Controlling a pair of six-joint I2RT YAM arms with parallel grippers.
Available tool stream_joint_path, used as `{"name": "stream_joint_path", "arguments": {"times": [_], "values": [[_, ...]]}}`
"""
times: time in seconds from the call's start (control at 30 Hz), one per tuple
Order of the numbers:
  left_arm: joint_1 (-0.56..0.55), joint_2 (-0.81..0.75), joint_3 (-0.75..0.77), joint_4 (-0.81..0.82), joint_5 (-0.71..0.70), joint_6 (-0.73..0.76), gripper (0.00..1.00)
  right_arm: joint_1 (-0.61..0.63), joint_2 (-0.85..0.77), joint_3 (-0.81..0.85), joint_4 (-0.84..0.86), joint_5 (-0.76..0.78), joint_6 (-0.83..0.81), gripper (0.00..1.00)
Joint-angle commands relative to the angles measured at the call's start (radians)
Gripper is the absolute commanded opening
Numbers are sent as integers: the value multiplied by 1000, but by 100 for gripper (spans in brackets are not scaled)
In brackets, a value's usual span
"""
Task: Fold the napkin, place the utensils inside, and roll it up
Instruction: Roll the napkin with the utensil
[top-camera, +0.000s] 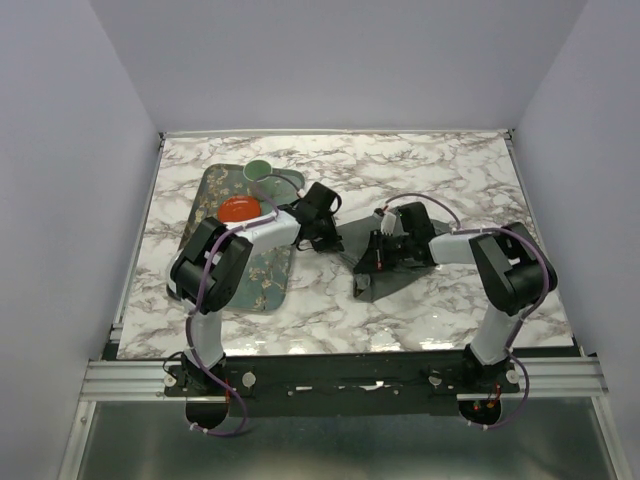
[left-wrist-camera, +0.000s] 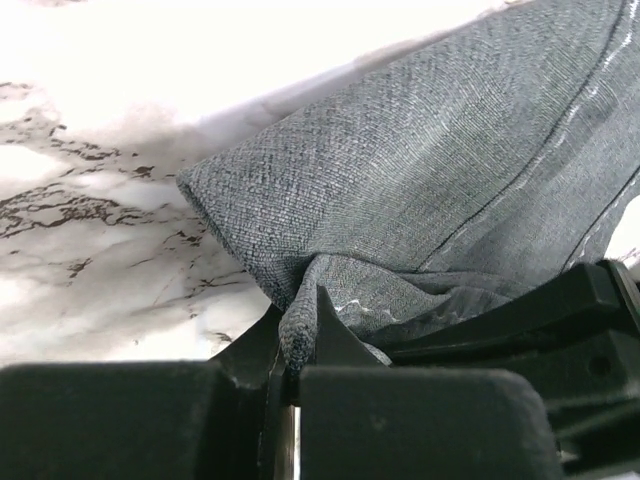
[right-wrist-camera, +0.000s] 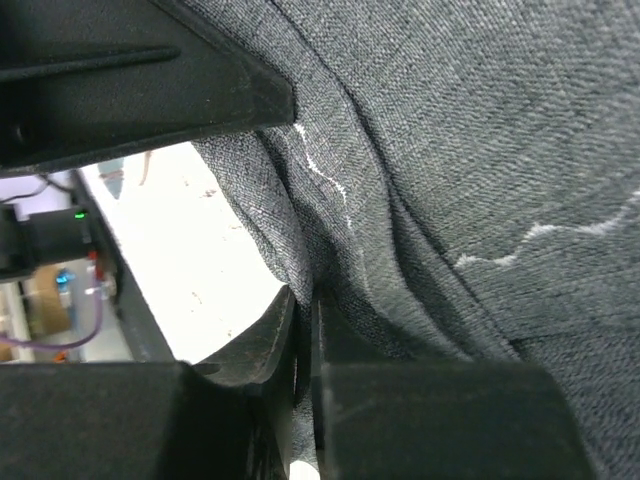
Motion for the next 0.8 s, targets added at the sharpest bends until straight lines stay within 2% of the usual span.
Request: {"name": "stream_joint_path", "arguments": {"times": [0.0, 0.17, 0.27, 0.43, 0.57, 0.77], "values": [[-5, 14, 26, -58, 10, -50, 0, 51, -49, 41, -270, 231, -94, 24], [-13, 3, 20, -72, 14, -90, 0, 148, -111, 133, -460, 445, -140, 45], [-16, -6, 25, -75, 14, -107, 0, 188, -160, 151, -509, 527, -137, 51], [-22, -18, 28, -83, 15, -132, 0, 270, -203, 191, -593, 663, -120, 58], [-23, -25, 13, -83, 17, -158, 0, 364, -223, 208, -629, 849, -74, 65], [-25, -32, -3, -79, 15, -179, 0, 510, -203, 233, -640, 1002, -9, 66]]}}
